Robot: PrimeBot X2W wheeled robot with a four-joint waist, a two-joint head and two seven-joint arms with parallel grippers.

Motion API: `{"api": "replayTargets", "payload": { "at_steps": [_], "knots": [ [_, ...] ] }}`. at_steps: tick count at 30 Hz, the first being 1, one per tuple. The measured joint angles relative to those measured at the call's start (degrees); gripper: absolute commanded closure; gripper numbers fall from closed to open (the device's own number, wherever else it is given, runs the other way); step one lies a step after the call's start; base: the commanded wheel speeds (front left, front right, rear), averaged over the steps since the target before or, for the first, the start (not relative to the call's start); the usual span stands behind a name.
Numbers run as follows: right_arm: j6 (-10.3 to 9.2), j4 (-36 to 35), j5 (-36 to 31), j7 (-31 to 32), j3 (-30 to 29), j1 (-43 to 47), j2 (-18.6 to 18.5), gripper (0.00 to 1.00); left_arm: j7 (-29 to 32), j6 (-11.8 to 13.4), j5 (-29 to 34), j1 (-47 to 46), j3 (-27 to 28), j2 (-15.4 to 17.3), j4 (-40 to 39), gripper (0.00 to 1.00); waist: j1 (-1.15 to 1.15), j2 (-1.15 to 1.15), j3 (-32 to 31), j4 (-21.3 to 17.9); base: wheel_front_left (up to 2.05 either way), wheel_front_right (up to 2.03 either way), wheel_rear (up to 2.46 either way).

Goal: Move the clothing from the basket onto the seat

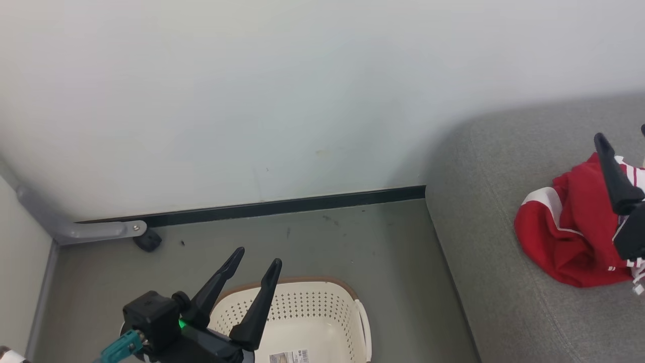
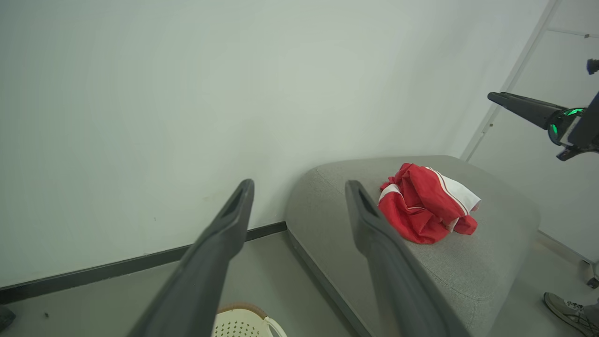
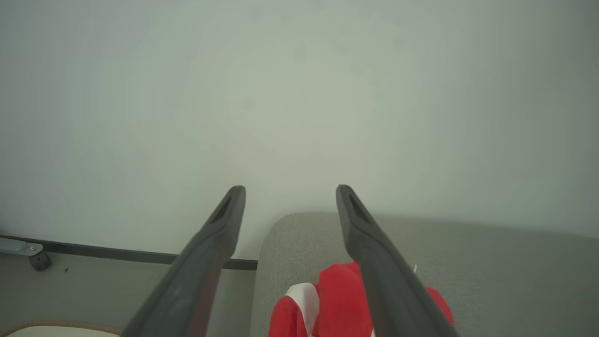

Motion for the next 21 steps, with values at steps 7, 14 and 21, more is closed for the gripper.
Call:
{"api": "replayTargets", "payload": {
  "at_steps": [7, 14, 21],
  "knots": [
    [-0.96, -5.14, 0.26, -3.12, -2.64, 10.85, 3.68, 0.00, -1.98, 1.36, -0.48, 3.83, 2.48, 0.46, -0.54, 0.00, 0.00, 0.00, -1.58, 3.49, 0.00, 0.00, 0.00],
    [-0.97, -8.36, 0.79, -8.21, -4.76, 19.44, 9.01, 0.00, -3.32, 2.34, -1.23, 8.83, 5.44, 1.81, -1.07, 0.00, -0.01, 0.00, -2.72, 5.94, 0.00, 0.00, 0.00],
    [-0.97, -7.82, 0.19, -15.16, -4.83, 26.14, 13.62, 0.00, -4.53, 2.81, -0.34, 13.88, 8.99, 1.62, 0.15, 0.00, -0.01, 0.01, -2.46, 6.70, 0.00, 0.00, 0.00]
  ]
}}
